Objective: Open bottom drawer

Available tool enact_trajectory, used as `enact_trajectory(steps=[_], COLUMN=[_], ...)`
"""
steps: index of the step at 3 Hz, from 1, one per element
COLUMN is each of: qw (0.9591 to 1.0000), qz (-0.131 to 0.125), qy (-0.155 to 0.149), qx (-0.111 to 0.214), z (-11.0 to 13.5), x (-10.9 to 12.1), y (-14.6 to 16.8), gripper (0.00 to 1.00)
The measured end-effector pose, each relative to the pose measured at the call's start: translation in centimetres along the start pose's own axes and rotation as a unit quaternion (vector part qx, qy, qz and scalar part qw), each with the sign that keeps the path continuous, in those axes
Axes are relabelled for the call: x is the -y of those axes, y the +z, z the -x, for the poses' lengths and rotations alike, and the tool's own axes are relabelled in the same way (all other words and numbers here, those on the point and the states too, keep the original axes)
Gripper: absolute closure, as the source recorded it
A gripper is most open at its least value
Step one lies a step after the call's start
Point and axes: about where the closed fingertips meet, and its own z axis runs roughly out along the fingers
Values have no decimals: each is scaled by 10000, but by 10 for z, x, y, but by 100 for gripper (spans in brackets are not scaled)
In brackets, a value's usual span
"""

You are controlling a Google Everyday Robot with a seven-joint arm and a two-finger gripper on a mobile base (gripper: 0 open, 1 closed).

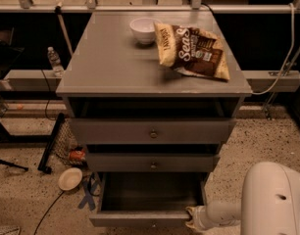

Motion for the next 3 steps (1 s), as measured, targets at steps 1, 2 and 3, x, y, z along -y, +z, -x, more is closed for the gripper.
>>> enact_trajectory(steps=[1, 2, 3], qw=[10000, 10000, 10000], qz=[8, 28, 27], qy=[17, 58, 58], qx=[2, 7, 7], z=[1, 0, 1], x=[-3, -13, -12], y=[-5, -5, -6], gripper=[100, 100, 82])
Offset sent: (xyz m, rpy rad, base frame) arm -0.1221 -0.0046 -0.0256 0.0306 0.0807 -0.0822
